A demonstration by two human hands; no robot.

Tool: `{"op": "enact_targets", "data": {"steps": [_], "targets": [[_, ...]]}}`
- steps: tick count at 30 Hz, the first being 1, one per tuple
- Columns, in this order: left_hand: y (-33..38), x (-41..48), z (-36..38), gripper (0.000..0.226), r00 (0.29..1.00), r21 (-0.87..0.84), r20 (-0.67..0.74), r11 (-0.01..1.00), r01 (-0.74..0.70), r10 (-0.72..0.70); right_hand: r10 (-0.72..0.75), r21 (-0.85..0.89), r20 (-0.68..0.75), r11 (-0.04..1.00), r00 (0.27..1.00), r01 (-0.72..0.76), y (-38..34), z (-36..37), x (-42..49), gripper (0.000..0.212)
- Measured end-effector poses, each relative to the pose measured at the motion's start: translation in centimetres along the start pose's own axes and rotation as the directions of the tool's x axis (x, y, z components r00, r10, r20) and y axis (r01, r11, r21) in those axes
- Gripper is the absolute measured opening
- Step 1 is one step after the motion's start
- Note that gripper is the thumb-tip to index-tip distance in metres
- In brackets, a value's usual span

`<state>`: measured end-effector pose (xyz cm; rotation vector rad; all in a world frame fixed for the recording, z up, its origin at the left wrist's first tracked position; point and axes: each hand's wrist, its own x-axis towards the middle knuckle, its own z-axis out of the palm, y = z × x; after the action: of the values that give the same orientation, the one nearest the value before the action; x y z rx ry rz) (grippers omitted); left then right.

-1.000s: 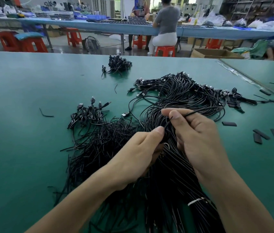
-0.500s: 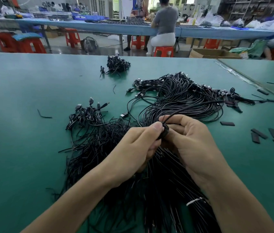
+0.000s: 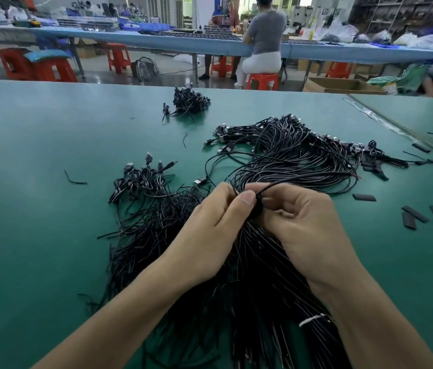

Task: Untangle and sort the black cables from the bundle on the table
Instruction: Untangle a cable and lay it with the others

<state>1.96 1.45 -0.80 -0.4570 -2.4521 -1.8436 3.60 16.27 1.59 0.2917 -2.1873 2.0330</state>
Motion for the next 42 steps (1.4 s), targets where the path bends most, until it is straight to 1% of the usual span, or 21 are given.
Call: {"op": "enact_targets", "data": {"steps": [3, 6, 8, 9, 11, 13, 15, 16, 18, 21, 23, 24, 25, 26, 28, 31, 33, 35, 37, 40, 42], "targets": [[-0.2, 0.2, -0.2, 0.036, 1.000, -0.024, -0.007, 1.000, 0.004, -0.004, 0.019, -0.029, -0.059, 0.999, 0.998, -0.021, 0.0, -0.1, -0.2, 0.033], [-0.2, 0.2, -0.1, 0.029, 0.996, 0.045, -0.061, 0.997, -0.069, 0.072, 0.015, -0.182, -0.035, 0.983, 0.999, -0.021, -0.1, 0.2, -0.3, 0.041], [-0.3, 0.3, -0.1, 0.028, 0.988, 0.116, -0.110, 0.989, -0.092, 0.105, -0.026, -0.266, -0.036, 0.964, 0.999, 0.016, 0.0, 0.6, -0.5, 0.041], [-0.4, 0.4, -0.2, 0.030, 0.986, 0.141, -0.125, 0.986, -0.090, 0.108, -0.079, -0.325, -0.056, 0.944, 0.995, 0.056, 0.1, 0.8, -0.6, 0.039], [-0.6, 0.5, -0.4, 0.037, 0.985, 0.162, -0.146, 0.984, -0.073, 0.097, -0.225, -0.452, -0.089, 0.877, 0.970, 0.162, 0.3, 1.2, -0.8, 0.035], [-0.7, 0.6, -0.6, 0.041, 0.986, 0.178, -0.146, 0.982, -0.056, 0.083, -0.367, -0.552, -0.071, 0.789, 0.927, 0.270, 0.3, 1.6, -1.0, 0.032], [-0.7, 0.7, -0.6, 0.044, 0.990, 0.217, -0.130, 0.976, -0.021, 0.050, -0.487, -0.643, 0.032, 0.658, 0.873, 0.391, 0.2, 1.8, -1.1, 0.028], [-0.7, 0.8, -0.6, 0.046, 0.992, 0.247, -0.119, 0.969, 0.004, 0.027, -0.517, -0.668, 0.097, 0.599, 0.850, 0.441, 0.3, 1.8, -1.1, 0.026], [-0.7, 1.0, -0.7, 0.046, 0.997, 0.303, -0.069, 0.952, 0.051, -0.032, -0.500, -0.685, 0.208, 0.540, 0.841, 0.490, 0.4, 1.5, -1.1, 0.020], [-0.8, 1.1, -1.4, 0.043, 0.981, 0.316, 0.081, 0.938, 0.141, -0.175, -0.446, -0.668, 0.303, 0.531, 0.842, 0.521, 0.4, 0.9, -0.8, 0.014], [-0.5, 0.7, -1.7, 0.042, 0.951, 0.303, 0.227, 0.943, 0.135, -0.209, -0.453, -0.660, 0.318, 0.524, 0.832, 0.538, 0.3, 0.6, -0.6, 0.014], [-0.3, 0.4, -1.5, 0.041, 0.934, 0.276, 0.300, 0.954, 0.113, -0.197, -0.437, -0.644, 0.316, 0.554, 0.842, 0.528, 0.3, 0.4, -0.4, 0.015], [0.0, 0.1, -1.2, 0.039, 0.919, 0.246, 0.348, 0.964, 0.101, -0.185, -0.398, -0.615, 0.310, 0.608, 0.863, 0.502, 0.3, 0.0, -0.2, 0.017], [0.2, -0.1, -0.8, 0.039, 0.913, 0.224, 0.365, 0.969, 0.107, -0.185, -0.354, -0.585, 0.299, 0.665, 0.886, 0.463, 0.4, -0.3, -0.2, 0.020], [0.4, -0.4, -0.2, 0.043, 0.917, 0.164, 0.330, 0.970, 0.178, -0.224, -0.326, -0.554, 0.239, 0.728, 0.915, 0.404, 0.5, -0.9, -0.1, 0.022], [0.8, -0.2, -0.3, 0.044, 0.923, 0.005, 0.236, 0.950, 0.313, -0.305, -0.428, -0.533, 0.130, 0.730, 0.894, 0.427, 0.0, -1.3, -0.1, 0.013], [1.0, -0.1, -0.6, 0.043, 0.926, -0.080, 0.182, 0.934, 0.349, -0.331, -0.445, -0.510, 0.168, 0.725, 0.880, 0.463, -0.7, -1.3, -0.3, 0.009], [1.1, -0.1, -0.8, 0.040, 0.928, -0.102, 0.155, 0.928, 0.357, -0.340, -0.360, -0.502, 0.262, 0.742, 0.895, 0.445, -0.9, -1.3, -0.4, 0.015], [1.1, -0.1, -0.7, 0.040, 0.927, -0.107, 0.156, 0.928, 0.358, -0.340, -0.281, -0.547, 0.307, 0.730, 0.909, 0.410, -0.6, -1.3, -0.4, 0.023], [1.0, 0.0, -0.6, 0.041, 0.923, -0.138, 0.179, 0.920, 0.367, -0.342, -0.286, -0.587, 0.264, 0.711, 0.921, 0.389, -0.1, -1.1, -0.4, 0.024], [1.0, 0.0, -0.7, 0.042, 0.922, -0.146, 0.182, 0.918, 0.368, -0.341, -0.281, -0.566, 0.229, 0.741, 0.932, 0.362, -0.1, -1.1, -0.4, 0.023]]}}
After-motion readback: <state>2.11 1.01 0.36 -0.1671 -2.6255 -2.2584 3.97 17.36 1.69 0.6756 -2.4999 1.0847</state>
